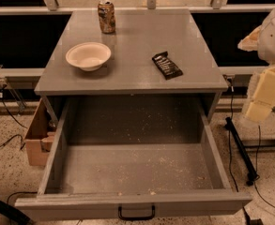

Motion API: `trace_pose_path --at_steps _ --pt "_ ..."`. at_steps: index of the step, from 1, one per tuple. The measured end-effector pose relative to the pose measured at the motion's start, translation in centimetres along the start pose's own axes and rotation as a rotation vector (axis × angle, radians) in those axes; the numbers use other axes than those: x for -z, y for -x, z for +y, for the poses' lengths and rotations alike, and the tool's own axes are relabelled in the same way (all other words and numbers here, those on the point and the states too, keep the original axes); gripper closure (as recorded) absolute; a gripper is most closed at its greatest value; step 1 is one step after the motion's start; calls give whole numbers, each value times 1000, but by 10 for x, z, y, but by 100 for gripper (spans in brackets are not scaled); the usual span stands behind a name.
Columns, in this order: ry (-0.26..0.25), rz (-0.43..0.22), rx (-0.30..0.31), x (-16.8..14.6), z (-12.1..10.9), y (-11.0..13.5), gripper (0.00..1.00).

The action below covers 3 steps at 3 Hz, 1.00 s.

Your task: Place rxbar chocolate into top drawer

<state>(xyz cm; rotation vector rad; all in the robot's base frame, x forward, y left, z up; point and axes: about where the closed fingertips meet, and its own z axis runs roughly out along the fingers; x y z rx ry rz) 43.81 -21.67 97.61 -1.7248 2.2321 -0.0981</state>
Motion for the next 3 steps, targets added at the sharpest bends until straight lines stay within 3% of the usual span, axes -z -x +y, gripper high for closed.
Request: trace_pose_path --at_steps 1,2,3 --pt "0 0 0 0 0 0 0" --pt "-20 -45 -63 -7 -22 7 0" --pt "-22 -110 -197 -19 -63 18 0"
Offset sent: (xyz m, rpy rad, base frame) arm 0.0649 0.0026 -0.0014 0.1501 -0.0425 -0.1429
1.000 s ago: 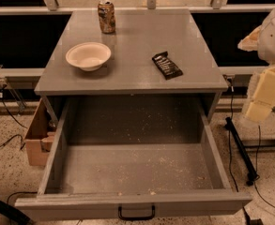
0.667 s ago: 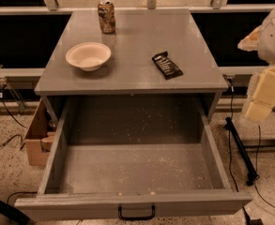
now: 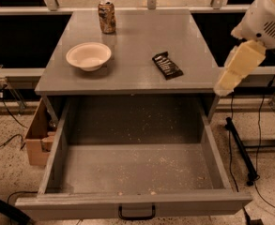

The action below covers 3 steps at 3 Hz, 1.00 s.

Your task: Place rxbar chocolate into top drawer

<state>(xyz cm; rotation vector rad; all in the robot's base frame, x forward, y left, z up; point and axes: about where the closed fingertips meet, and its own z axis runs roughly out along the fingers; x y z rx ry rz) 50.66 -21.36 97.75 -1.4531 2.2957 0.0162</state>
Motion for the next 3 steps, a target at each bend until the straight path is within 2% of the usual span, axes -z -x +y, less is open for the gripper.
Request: trace_pose_path --at_steps 1,2,3 --pt "-12 35 -129 -8 -33 17 0" --pt "-32 124 -266 -34 -62 43 0" --pt "-30 193 -390 -71 -87 65 0"
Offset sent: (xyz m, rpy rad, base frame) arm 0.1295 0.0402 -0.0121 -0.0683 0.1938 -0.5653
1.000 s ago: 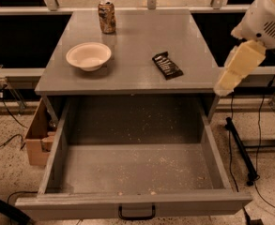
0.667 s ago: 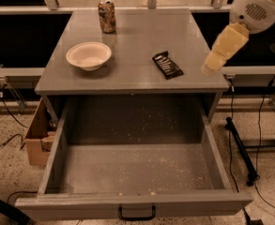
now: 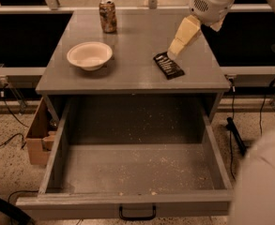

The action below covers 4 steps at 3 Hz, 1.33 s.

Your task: Place rxbar chocolate into top drawer

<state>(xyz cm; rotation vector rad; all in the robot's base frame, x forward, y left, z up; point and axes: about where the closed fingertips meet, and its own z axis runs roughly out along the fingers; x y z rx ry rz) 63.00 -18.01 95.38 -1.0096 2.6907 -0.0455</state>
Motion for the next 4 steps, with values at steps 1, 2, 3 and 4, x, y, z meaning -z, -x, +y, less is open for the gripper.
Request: trace_pose_path --at_steps 1,2,3,4 --pt "27 34 -92 -44 -12 31 0" --pt "78 48 -150 -87 -15 53 0" --pt "112 52 -166 -117 -9 71 0" --pt "126 82 -150 -143 -1 81 0"
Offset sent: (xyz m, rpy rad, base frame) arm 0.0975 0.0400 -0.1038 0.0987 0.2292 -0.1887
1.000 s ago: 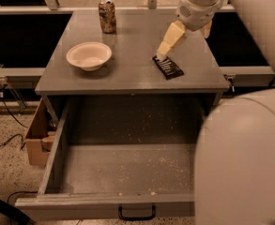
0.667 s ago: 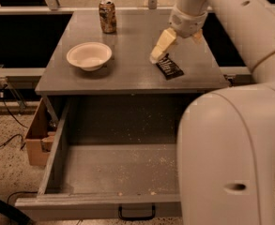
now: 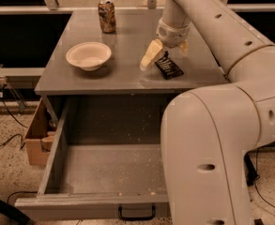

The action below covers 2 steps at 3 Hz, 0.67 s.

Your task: Place rxbar chocolate into top drawer

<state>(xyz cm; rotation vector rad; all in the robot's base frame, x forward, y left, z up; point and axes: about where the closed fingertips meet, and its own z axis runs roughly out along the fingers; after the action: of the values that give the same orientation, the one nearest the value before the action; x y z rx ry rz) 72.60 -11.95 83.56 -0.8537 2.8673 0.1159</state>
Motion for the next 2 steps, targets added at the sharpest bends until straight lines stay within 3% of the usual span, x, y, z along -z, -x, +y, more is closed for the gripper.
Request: trace_pose_path --at_steps 1,2 --pt "7 27 7 -18 3 2 14" --pt "4 40 4 -21 3 0 38"
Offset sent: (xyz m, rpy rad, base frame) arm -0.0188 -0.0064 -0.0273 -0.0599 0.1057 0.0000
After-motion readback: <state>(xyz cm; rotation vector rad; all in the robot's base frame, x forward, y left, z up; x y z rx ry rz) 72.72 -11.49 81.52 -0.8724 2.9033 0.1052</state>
